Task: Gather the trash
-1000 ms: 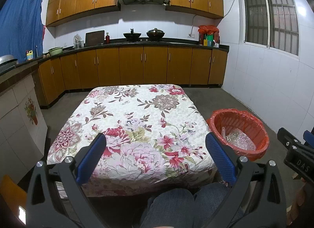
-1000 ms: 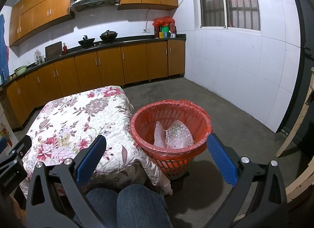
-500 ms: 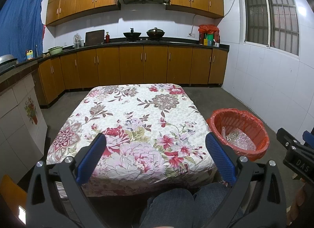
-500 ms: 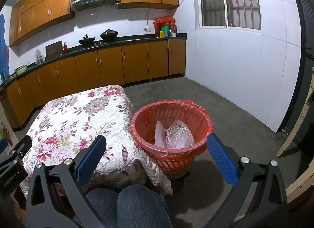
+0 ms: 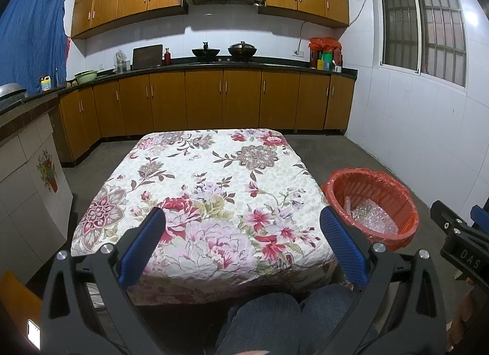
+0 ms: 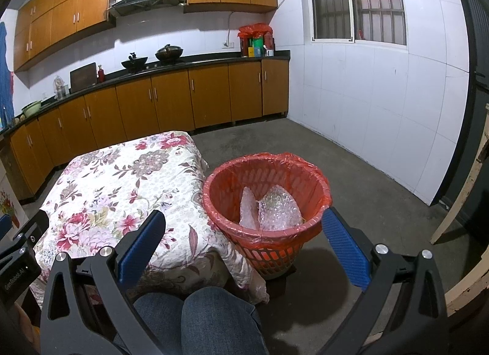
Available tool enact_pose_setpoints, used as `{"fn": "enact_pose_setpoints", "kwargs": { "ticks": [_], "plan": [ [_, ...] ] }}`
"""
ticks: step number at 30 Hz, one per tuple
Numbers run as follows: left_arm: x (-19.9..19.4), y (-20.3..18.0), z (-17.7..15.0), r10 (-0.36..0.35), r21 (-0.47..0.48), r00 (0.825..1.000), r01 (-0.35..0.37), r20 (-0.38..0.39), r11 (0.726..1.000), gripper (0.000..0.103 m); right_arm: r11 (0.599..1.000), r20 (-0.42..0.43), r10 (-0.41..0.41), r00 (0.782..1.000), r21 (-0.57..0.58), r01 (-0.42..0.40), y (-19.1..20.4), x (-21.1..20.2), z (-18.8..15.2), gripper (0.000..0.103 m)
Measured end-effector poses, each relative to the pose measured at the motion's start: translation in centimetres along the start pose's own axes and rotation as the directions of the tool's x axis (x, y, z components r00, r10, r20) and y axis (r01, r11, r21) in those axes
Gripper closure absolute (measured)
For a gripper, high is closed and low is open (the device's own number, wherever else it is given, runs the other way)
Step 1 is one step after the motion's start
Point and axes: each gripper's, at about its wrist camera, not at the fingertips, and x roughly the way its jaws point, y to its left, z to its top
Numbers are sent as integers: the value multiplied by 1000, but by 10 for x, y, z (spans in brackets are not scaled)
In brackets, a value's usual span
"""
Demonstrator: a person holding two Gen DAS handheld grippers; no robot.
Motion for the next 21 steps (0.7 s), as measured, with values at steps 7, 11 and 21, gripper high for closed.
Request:
{"fn": "enact_pose_setpoints", "kwargs": {
  "ticks": [7, 11, 21],
  "plan": [
    [0, 0, 0, 0, 1, 1000, 0, -1, 1000, 4, 1000, -2, 1, 1000, 0, -1, 0, 0, 0, 2],
    [-1, -1, 0, 0, 1, 1000, 0, -1, 1000, 4, 1000, -2, 0, 1000, 1, 0, 0, 1, 0, 2],
    [0, -1, 0, 1, 1, 1000, -1, -2, 1000, 4, 1000, -6, 2, 1000, 2, -2, -1, 2, -2, 2]
  ]
}}
